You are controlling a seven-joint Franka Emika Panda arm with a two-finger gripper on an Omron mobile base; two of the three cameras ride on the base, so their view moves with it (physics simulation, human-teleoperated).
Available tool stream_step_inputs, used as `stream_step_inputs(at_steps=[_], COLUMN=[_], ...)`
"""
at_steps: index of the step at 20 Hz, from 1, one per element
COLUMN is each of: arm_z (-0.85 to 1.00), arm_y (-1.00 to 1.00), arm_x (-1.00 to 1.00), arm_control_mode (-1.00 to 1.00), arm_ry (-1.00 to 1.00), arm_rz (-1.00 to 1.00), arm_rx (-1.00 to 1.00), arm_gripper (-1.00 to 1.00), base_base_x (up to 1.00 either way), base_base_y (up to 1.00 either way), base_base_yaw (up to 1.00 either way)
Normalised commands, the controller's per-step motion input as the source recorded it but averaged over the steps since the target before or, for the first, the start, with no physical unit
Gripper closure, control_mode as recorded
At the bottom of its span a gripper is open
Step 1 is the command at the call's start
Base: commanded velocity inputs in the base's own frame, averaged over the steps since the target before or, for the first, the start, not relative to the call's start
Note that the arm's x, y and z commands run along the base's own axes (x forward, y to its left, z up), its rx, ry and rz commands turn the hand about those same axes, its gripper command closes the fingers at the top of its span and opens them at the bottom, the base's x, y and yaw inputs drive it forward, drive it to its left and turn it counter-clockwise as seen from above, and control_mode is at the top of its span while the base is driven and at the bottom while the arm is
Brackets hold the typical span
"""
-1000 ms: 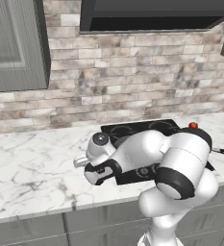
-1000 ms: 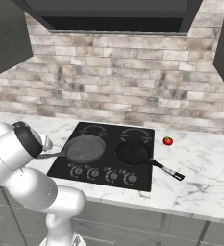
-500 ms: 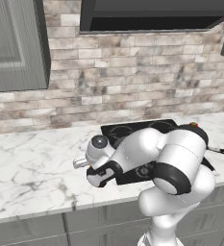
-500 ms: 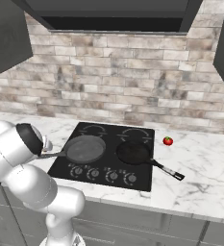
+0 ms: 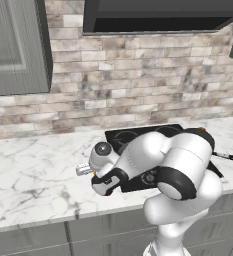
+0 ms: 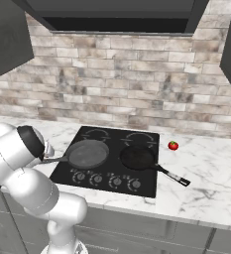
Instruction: Place both pans onto different burners. Then place the tomato and the shrimp on different pans.
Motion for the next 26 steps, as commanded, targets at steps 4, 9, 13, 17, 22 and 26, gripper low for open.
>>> stream_step_inputs(at_steps=[4, 9, 13, 17, 22, 26], arm_z=[-0.05, -0.07, -0.1, -0.1, -0.07, -0.07], arm_y=[0.0, 0.0, 0.0, 0.01, 0.04, 0.06], arm_x=[0.03, 0.05, 0.05, 0.06, 0.06, 0.05], arm_control_mode=[-1.0, -1.0, -1.0, -1.0, -1.0, -1.0], arm_ry=[-0.01, -0.01, -0.01, -0.01, 0.0, 0.0], arm_rz=[-0.02, -0.02, -0.02, -0.02, -0.02, -0.02], arm_rx=[0.0, 0.0, 0.0, 0.0, 0.0, 0.0], arm_gripper=[-1.0, -1.0, -1.0, -1.0, -1.0, -1.0], base_base_x=[0.0, 0.0, 0.0, 0.0, 0.0, 0.0], base_base_y=[0.0, 0.0, 0.0, 0.0, 0.0, 0.0], base_base_yaw=[0.0, 0.0, 0.0, 0.0, 0.0, 0.0])
